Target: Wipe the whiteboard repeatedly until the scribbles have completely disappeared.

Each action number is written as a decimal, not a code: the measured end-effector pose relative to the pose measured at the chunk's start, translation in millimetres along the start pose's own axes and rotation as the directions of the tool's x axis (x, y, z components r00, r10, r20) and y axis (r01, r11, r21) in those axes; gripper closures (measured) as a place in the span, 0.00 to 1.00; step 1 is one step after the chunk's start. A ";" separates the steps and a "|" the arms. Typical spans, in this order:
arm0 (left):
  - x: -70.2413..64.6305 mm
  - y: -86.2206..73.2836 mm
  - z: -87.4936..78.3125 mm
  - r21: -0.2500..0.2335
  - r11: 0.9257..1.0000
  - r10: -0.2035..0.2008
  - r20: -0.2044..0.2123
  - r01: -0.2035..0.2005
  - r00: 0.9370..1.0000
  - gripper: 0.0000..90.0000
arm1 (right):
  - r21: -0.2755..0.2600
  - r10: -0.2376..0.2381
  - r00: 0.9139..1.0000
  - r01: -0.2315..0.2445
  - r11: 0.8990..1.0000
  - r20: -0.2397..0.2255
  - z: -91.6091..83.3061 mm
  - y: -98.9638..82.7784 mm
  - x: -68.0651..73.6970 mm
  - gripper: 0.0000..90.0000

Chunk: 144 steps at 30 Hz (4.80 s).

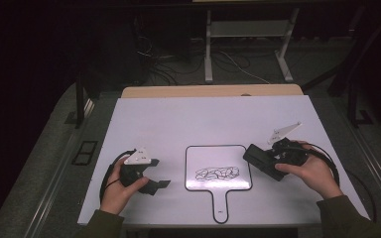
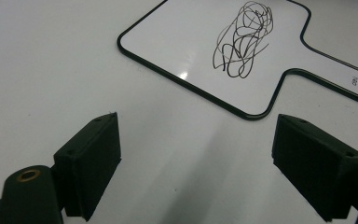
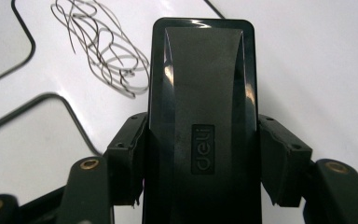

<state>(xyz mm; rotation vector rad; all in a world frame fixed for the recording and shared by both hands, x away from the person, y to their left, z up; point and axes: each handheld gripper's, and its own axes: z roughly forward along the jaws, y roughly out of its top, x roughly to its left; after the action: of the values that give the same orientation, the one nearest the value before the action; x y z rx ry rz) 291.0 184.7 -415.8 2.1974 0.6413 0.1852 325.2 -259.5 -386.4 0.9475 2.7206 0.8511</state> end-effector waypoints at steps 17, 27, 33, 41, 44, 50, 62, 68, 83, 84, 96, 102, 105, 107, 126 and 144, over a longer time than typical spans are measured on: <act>-1.2 1.4 0.4 -0.005 1.000 0.003 0.003 -0.003 1.000 0.16 | -0.026 -0.045 0.998 0.044 0.999 -0.042 27.6 49.5 11.0 0.43; -0.2 0.6 0.5 -0.007 1.000 0.004 0.006 -0.004 1.000 0.16 | 0.006 -0.100 0.993 0.101 0.995 -0.055 52.8 70.1 18.1 0.43; -0.7 0.2 0.8 -0.008 1.000 0.001 0.005 -0.001 1.000 0.16 | 0.030 -0.123 0.991 0.124 0.992 -0.050 62.8 67.7 21.1 0.43; -1.8 0.4 1.8 -0.002 1.000 0.006 0.007 -0.006 1.000 0.16 | 0.056 -0.129 0.990 0.132 0.990 -0.055 70.9 61.3 22.9 0.43; -1.6 0.4 1.9 0.001 1.000 0.011 0.007 -0.011 1.000 0.16 | 0.054 -0.127 0.990 0.130 0.990 -0.068 72.5 61.2 25.0 0.43; -1.9 0.4 1.6 0.001 1.000 0.009 0.008 -0.009 1.000 0.16 | 0.063 -0.145 0.988 0.148 0.987 -0.054 78.2 59.8 26.4 0.43; -1.8 0.4 1.7 0.002 1.000 0.012 0.008 -0.012 1.000 0.16 | 0.086 -0.164 0.985 0.167 0.982 -0.043 84.3 58.5 29.1 0.43; -1.9 0.5 1.9 0.002 1.000 0.012 0.008 -0.012 1.000 0.16 | 0.083 -0.165 0.985 0.168 0.982 -0.043 84.7 58.1 28.7 0.43; -2.6 1.0 2.0 0.004 1.000 0.011 0.009 -0.011 1.000 0.16 | 0.078 -0.219 0.972 0.226 0.971 -0.089 89.9 64.1 52.6 0.43; -2.6 1.0 2.0 0.003 1.000 0.011 0.009 -0.011 1.000 0.16 | 0.079 -0.218 0.972 0.226 0.971 -0.091 90.2 64.6 55.2 0.43; -2.7 1.1 2.3 0.003 1.000 0.011 0.009 -0.011 1.000 0.16 | 0.074 -0.291 0.948 0.302 0.950 -0.131 95.5 70.9 83.3 0.43; -2.8 1.2 2.0 0.004 1.000 0.013 0.009 -0.013 1.000 0.16 | 0.070 -0.305 0.941 0.317 0.946 -0.144 96.4 71.7 86.5 0.43; -2.9 1.2 1.5 0.003 1.000 0.013 0.009 -0.013 1.000 0.16 | 0.071 -0.286 0.948 0.298 0.952 -0.142 95.9 71.2 82.1 0.43; -2.6 1.0 1.4 0.002 1.000 0.015 0.008 -0.015 1.000 0.16 | 0.074 -0.269 0.955 0.279 0.958 -0.123 94.8 70.1 76.7 0.43; -2.9 1.2 2.7 0.005 1.000 0.011 0.010 -0.012 1.000 0.16 | 0.076 -0.103 0.994 0.105 0.992 -0.030 79.6 50.2 17.8 0.43; -3.6 2.0 3.1 0.003 1.000 0.014 0.013 -0.014 1.000 0.16 | 0.070 -0.256 0.959 0.266 0.962 -0.119 94.5 69.1 77.0 0.43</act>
<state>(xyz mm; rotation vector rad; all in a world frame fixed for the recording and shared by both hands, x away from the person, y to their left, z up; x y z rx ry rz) 289.7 179.7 -416.1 2.2046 0.6201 0.1772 329.3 -124.2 -422.5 0.5490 2.9086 0.7617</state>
